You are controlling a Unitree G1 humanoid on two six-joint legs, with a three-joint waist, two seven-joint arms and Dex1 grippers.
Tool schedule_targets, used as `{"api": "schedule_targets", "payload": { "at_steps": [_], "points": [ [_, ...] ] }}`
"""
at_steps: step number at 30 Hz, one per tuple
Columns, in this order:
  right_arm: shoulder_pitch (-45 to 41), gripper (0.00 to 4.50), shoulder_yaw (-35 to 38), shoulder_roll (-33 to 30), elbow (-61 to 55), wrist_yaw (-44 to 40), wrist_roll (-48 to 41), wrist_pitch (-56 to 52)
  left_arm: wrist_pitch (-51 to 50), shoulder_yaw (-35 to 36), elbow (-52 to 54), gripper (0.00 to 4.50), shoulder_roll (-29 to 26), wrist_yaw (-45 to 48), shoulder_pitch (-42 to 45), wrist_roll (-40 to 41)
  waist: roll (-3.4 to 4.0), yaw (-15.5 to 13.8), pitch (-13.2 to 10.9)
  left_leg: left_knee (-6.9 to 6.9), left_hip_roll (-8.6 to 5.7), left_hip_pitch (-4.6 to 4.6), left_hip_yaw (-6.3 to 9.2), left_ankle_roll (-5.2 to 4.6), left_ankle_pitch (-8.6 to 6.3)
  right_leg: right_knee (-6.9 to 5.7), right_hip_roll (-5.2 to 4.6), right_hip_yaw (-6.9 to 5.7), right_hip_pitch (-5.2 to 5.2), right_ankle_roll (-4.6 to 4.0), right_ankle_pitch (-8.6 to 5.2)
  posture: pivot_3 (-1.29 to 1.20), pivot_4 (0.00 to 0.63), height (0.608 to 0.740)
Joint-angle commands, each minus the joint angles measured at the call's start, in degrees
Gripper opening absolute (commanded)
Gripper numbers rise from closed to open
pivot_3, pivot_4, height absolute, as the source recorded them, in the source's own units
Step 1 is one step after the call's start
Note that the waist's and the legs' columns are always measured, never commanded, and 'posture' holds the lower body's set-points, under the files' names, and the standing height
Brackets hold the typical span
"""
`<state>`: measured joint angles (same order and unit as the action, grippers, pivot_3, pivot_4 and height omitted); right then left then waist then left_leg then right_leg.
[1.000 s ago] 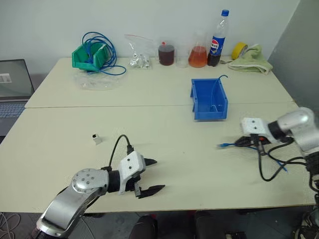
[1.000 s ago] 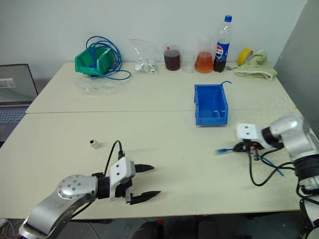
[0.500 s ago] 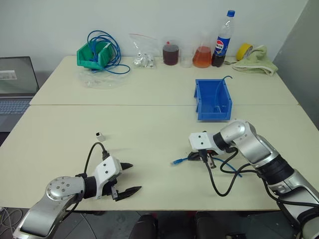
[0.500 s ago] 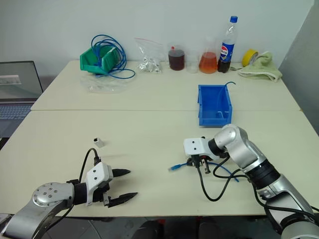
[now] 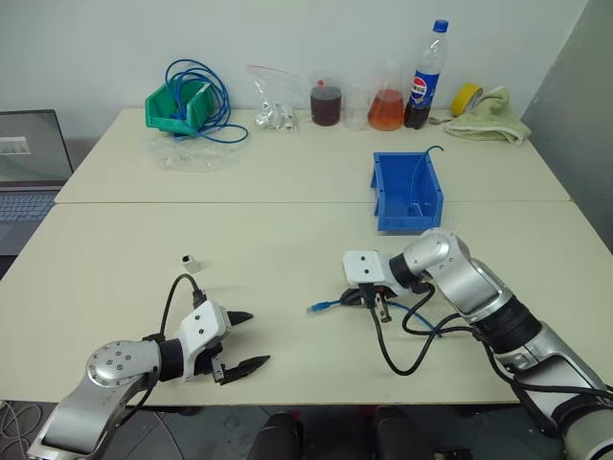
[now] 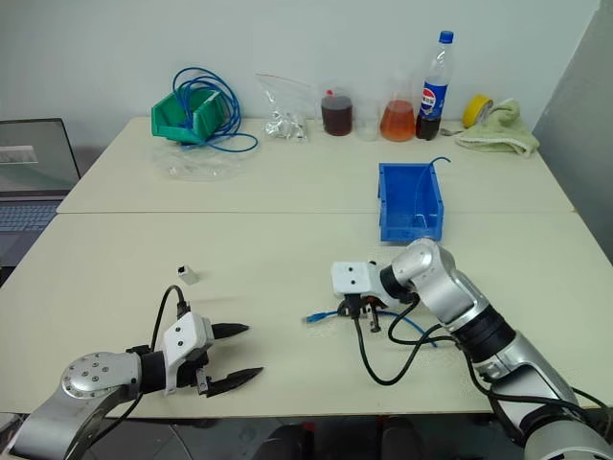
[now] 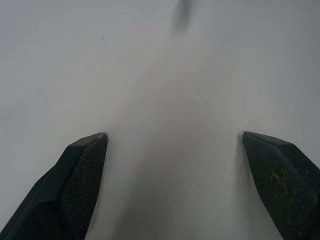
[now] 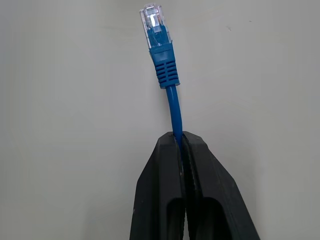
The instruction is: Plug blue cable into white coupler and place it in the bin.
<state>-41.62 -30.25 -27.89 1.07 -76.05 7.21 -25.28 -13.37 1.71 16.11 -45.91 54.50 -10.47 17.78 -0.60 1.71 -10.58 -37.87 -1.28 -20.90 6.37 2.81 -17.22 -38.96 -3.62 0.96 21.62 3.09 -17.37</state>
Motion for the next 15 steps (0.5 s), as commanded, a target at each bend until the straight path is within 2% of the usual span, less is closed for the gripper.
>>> {"api": "schedule_targets", "payload": {
  "at_steps": [1, 7, 14, 15],
  "points": [
    [-0.18, 0.05, -0.41, 0.21, -1.16, 0.53, -0.51, 0.25, -1.92, 0.58, 1.28, 4.5, 1.33, 0.15, 0.15, 2.46, 0.0, 0.0, 0.0, 0.0, 0.0, 0.0, 0.0, 0.0, 0.0, 0.0, 0.0, 0.01, 0.0, 0.0, 0.0, 0.0, 0.15, 0.74],
    [-1.23, 0.05, -0.77, 0.78, -0.78, 0.38, -0.97, -0.04, -1.97, 1.76, 3.9, 4.5, -0.3, 2.8, 0.29, 4.1, -0.01, 0.08, -0.01, 0.01, 0.0, -0.02, 0.0, 0.0, 0.0, 0.0, 0.01, 0.01, 0.04, 0.0, 0.0, 0.0, 0.15, 0.74],
    [-2.0, 0.05, -0.9, 0.89, -0.41, -0.02, -1.26, -0.49, -3.98, 0.95, 4.97, 4.5, -0.15, 2.04, 5.24, 3.34, -0.02, 0.1, -0.01, 0.02, 0.0, -0.05, -0.01, 0.0, 0.0, 0.01, 0.03, 0.02, 0.08, 0.0, 0.0, 0.0, 0.15, 0.74],
    [-1.99, 0.48, -0.91, 0.91, -0.45, -0.05, -1.24, -0.53, -4.04, 0.87, 5.03, 4.5, -0.23, 2.29, 5.36, 3.26, -0.01, 0.11, -0.01, 0.03, 0.0, -0.05, -0.01, 0.0, 0.0, 0.01, 0.03, 0.03, 0.09, 0.0, 0.0, 0.0, 0.15, 0.74]
  ]
}}
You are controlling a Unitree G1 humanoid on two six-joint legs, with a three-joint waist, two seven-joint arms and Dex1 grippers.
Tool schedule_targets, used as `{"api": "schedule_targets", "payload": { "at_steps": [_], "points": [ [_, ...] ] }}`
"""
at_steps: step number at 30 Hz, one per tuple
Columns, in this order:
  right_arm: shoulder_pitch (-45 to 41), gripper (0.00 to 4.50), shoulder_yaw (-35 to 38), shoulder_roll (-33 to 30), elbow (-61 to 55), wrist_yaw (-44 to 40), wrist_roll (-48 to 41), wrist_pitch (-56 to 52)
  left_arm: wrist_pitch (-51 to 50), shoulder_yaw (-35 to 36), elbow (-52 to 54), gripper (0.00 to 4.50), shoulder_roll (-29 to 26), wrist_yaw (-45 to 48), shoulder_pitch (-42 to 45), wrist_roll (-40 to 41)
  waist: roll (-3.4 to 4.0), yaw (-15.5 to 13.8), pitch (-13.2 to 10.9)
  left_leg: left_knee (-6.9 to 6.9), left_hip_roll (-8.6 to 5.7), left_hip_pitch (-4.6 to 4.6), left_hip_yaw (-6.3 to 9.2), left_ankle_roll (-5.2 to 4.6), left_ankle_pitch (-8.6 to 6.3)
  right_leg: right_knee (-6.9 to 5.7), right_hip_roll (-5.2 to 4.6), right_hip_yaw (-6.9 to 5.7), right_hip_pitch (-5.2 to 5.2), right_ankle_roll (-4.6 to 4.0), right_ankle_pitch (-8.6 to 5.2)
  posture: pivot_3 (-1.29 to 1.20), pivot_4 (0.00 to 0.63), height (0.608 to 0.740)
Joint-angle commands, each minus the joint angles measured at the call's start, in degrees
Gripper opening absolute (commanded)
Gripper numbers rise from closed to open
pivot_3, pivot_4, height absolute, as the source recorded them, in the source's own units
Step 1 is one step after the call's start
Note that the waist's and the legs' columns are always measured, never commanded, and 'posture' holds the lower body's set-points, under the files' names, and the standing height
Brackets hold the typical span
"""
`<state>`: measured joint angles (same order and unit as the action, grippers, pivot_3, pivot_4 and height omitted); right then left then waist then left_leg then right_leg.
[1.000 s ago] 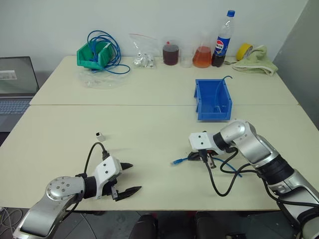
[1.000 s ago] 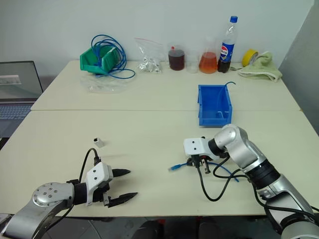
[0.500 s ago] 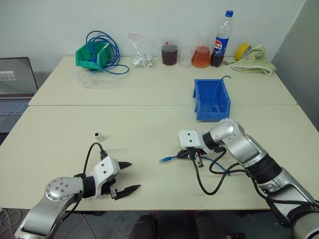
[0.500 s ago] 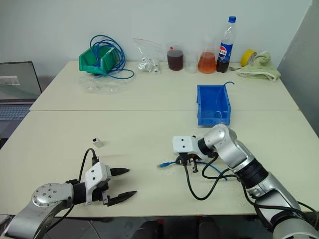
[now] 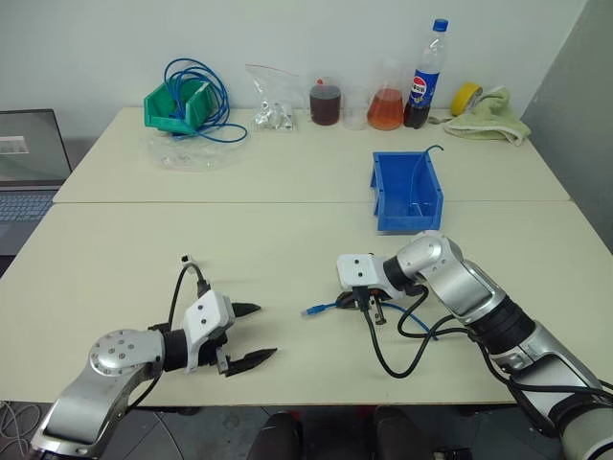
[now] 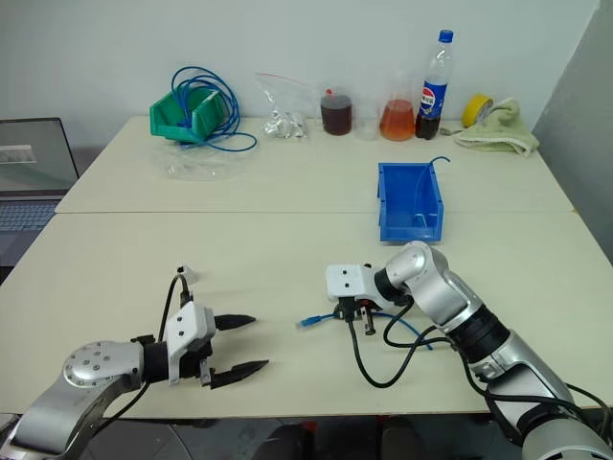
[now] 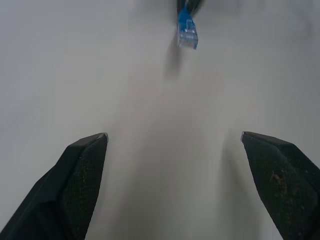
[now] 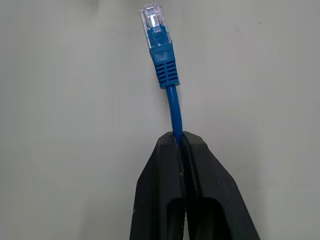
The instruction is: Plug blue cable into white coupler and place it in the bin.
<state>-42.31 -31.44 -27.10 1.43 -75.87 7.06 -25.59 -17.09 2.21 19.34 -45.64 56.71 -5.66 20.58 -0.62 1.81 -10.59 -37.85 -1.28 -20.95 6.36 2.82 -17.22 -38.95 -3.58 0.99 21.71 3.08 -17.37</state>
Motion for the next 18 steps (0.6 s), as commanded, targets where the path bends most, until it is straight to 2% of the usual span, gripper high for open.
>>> {"api": "schedule_targets", "payload": {
  "at_steps": [1, 10, 17, 18],
  "points": [
    [-1.31, 0.61, 0.27, 0.2, -0.74, -0.18, -1.08, -0.23, -0.22, 0.23, 1.74, 4.5, -0.59, 0.33, 0.65, 0.22, 0.0, 0.03, 0.0, 0.0, 0.0, 0.0, 0.0, 0.0, 0.0, 0.0, 0.0, 0.0, 0.0, 0.0, 0.0, 0.0, 0.15, 0.74],
    [-0.85, 2.75, 0.57, 0.15, -1.96, -0.21, -2.07, -1.06, 1.15, 0.36, 1.91, 4.5, -1.51, 1.5, -1.4, -1.21, 0.0, 0.05, 0.0, 0.03, 0.01, -0.01, -0.01, 0.0, -0.01, 0.0, 0.01, 0.02, 0.05, -0.01, 0.0, 0.0, 0.15, 0.74],
    [-1.19, 4.46, 5.47, -1.36, -6.94, -0.34, -7.39, -5.72, 0.91, 0.24, 2.44, 4.5, -0.2, 0.51, -1.28, -1.27, 0.0, 0.03, 0.0, 0.03, 0.01, -0.03, 0.0, 0.0, -0.01, 0.01, 0.01, 0.02, 0.05, -0.01, 0.0, 0.0, 0.15, 0.74],
    [-0.72, 4.46, 6.86, -1.94, -8.29, 0.01, -8.5, -6.87, 0.78, -0.03, 2.7, 4.5, 0.05, 0.25, -1.22, -1.4, 0.0, 0.02, 0.0, 0.03, 0.01, -0.04, 0.01, 0.0, -0.01, 0.01, 0.0, 0.02, 0.05, -0.01, 0.0, 0.0, 0.15, 0.74]
  ]
}}
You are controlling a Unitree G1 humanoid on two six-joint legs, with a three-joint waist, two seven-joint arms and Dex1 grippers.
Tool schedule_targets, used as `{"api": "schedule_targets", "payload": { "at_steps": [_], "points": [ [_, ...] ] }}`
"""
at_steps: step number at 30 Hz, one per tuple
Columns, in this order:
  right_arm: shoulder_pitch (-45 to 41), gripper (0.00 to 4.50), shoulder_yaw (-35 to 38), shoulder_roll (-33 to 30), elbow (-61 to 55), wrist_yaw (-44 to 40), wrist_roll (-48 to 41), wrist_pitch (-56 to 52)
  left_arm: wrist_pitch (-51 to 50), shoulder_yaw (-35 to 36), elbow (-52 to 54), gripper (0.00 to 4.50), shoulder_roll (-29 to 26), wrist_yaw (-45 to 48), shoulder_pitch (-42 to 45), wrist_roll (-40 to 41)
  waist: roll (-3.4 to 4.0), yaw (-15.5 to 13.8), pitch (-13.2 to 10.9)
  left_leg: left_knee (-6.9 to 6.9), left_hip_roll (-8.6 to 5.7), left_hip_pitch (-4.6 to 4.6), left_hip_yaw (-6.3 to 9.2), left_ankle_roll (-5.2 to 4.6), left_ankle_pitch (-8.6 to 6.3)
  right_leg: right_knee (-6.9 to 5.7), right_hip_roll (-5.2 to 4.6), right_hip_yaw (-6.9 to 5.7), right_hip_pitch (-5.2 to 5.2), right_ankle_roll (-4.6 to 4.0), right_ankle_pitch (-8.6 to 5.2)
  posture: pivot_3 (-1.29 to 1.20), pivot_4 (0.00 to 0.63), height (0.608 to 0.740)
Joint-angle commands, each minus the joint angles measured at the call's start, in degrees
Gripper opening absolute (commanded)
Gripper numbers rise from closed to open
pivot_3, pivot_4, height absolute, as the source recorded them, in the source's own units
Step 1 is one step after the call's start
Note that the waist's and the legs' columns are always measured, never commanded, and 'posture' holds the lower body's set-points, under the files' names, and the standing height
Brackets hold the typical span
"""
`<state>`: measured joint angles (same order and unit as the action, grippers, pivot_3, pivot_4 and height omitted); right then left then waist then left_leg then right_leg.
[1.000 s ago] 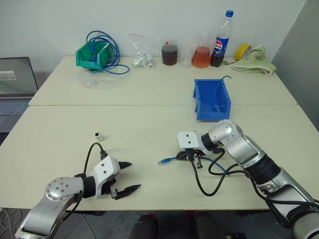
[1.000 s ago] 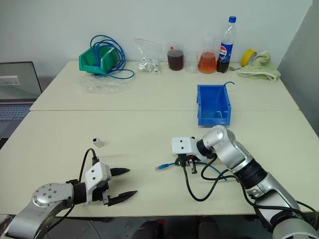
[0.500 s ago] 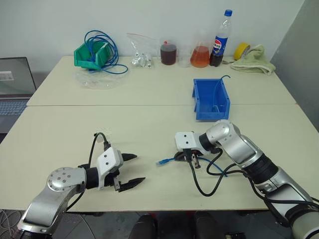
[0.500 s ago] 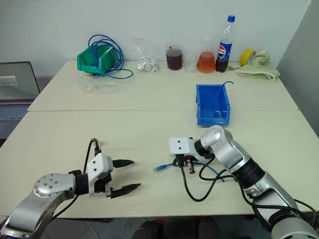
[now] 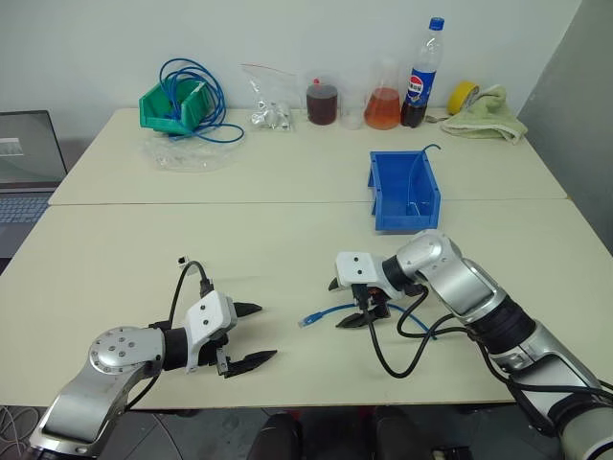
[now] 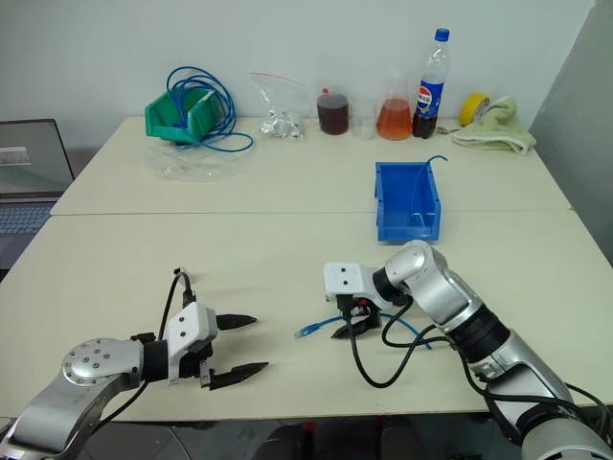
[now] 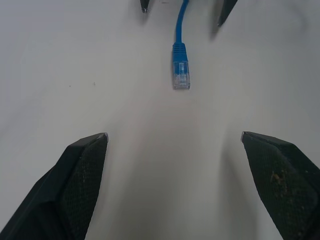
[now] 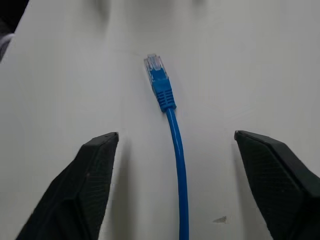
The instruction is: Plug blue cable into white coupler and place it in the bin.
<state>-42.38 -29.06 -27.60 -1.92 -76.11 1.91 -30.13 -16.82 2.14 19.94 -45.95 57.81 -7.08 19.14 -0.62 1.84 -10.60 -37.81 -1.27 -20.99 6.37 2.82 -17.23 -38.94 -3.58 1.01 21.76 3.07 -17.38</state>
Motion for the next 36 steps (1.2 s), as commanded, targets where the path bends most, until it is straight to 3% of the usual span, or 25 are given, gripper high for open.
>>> {"api": "schedule_targets", "payload": {
  "at_steps": [1, 9, 15, 27, 36],
  "points": [
    [0.12, 4.46, 6.33, -2.21, -6.67, 0.55, -4.86, -3.57, 0.28, -0.41, 2.41, 4.5, 0.68, -1.2, 0.43, -0.16, 0.0, -0.02, 0.0, 0.0, 0.0, -0.01, 0.01, 0.0, 0.0, 0.0, 0.0, 0.0, 0.0, 0.0, 0.0, 0.0, 0.15, 0.74],
    [16.44, 4.46, 19.29, -10.65, -29.05, 2.3, -19.6, -14.65, -4.95, -7.61, 4.33, 4.5, 1.99, -4.48, 4.03, -4.11, -0.05, -0.57, 0.0, -0.02, -0.01, -0.23, 0.13, -0.01, -0.01, 0.1, -0.25, -0.13, 0.0, 0.01, 0.0, 0.0, 0.15, 0.74],
    [26.75, 4.46, 19.84, -13.43, -34.56, 8.75, -19.23, -12.59, -7.34, -11.07, 3.03, 4.5, 3.69, -5.74, 8.93, -5.65, -0.09, -0.03, -0.02, -0.04, -0.09, -0.14, -0.03, -0.03, -0.01, 0.04, -0.11, -0.07, -0.03, 0.03, 0.0, 0.0, 0.15, 0.74],
    [29.54, 4.46, 19.28, -14.65, -36.72, 14.62, -22.24, -12.38, -11.62, -14.36, 1.13, 4.5, 4.23, -7.32, 12.88, -8.89, -0.13, -0.16, -0.05, -0.04, 0.01, -0.05, 0.03, -0.03, -0.01, 0.05, 0.08, -0.04, -0.1, 0.02, -0.01, 0.0, 0.15, 0.74],
    [28.07, 4.5, 18.99, -14.74, -36.88, 16.54, -24.48, -12.94, -14.89, -16.89, 2.47, 3.06, 3.61, -7.05, 11.66, -9.79, -0.13, -0.14, -0.04, -0.04, 0.01, 0.02, 0.03, -0.03, -0.01, 0.06, 0.07, -0.05, -0.18, 0.03, -0.01, 0.0, 0.15, 0.74]
  ]
}}
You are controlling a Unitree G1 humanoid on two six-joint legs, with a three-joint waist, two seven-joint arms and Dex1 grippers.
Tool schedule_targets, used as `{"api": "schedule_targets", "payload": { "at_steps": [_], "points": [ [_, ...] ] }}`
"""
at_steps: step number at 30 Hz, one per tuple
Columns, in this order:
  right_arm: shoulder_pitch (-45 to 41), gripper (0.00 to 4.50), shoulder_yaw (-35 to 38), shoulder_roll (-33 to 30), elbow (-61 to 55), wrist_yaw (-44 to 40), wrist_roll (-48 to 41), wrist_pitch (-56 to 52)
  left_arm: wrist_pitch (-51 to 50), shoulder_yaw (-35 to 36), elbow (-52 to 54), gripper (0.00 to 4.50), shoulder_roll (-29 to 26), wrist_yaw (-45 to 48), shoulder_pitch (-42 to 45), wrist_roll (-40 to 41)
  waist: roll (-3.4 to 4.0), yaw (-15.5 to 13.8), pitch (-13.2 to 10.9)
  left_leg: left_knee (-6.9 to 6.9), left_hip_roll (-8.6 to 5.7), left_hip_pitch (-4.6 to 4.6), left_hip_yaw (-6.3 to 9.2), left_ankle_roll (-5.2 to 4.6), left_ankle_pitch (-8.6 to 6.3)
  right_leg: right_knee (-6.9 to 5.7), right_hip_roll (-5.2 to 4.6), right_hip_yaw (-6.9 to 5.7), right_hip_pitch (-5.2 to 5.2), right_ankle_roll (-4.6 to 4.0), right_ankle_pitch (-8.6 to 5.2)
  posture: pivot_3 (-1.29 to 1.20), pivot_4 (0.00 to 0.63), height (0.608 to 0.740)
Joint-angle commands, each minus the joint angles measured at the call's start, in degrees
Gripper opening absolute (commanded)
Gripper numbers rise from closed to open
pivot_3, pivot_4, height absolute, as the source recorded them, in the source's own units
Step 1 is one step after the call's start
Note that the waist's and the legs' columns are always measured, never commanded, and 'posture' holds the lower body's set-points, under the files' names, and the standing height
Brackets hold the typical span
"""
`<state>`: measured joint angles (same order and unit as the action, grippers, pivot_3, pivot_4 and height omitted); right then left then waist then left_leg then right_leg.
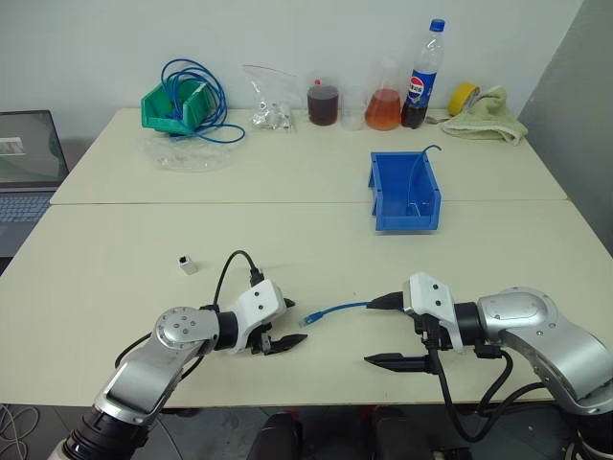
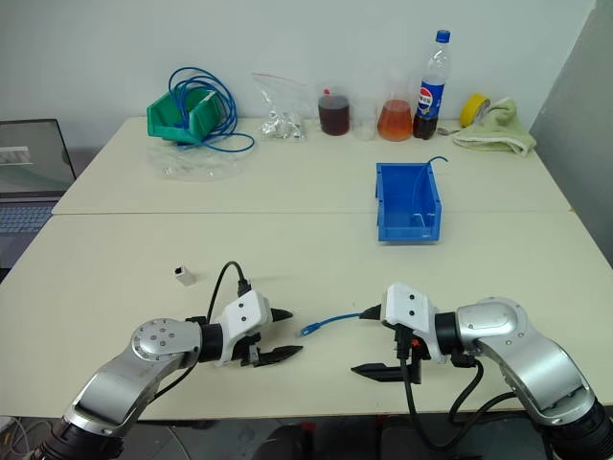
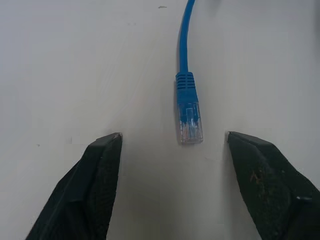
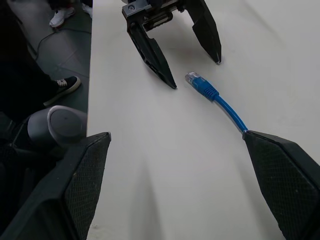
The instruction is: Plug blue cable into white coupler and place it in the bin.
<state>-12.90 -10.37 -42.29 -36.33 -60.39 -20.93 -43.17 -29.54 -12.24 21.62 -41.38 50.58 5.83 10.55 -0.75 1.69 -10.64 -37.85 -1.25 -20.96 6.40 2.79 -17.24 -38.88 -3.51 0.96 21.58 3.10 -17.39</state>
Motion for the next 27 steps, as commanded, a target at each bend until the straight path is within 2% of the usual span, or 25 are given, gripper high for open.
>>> {"api": "schedule_targets", "payload": {
  "at_steps": [1, 12, 27],
  "points": [
    [-1.57, 4.5, 0.22, -0.11, -2.48, 1.09, -1.96, 0.04, -2.5, -2.8, 1.15, 2.76, -0.96, 0.21, -1.41, -1.2, 0.0, 0.0, 0.0, 0.0, 0.0, 0.03, 0.0, 0.0, 0.0, 0.0, 0.0, 0.0, -0.03, 0.0, 0.0, 0.0, 0.15, 0.74],
    [-1.99, 4.5, 0.33, -0.53, -2.59, 2.96, -4.59, -0.32, -2.63, -4.03, 1.06, 0.29, -0.57, -0.37, -1.63, -1.83, -0.02, -0.06, 0.03, 0.0, -0.01, 0.08, 0.02, 0.0, 0.0, 0.03, -0.01, -0.02, -0.13, 0.0, 0.0, 0.0, 0.15, 0.74],
    [1.23, 4.5, 2.71, -2.66, -2.84, 2.9, -8.09, 1.02, -3.53, 1.76, -1.9, 0.23, 3.91, -1.81, 1.06, 3.7, -0.04, -0.27, 0.02, -0.04, -0.01, 0.1, 0.04, 0.0, 0.0, 0.02, -0.02, -0.06, -0.19, 0.02, 0.01, 0.0, 0.15, 0.74]
  ]
}}
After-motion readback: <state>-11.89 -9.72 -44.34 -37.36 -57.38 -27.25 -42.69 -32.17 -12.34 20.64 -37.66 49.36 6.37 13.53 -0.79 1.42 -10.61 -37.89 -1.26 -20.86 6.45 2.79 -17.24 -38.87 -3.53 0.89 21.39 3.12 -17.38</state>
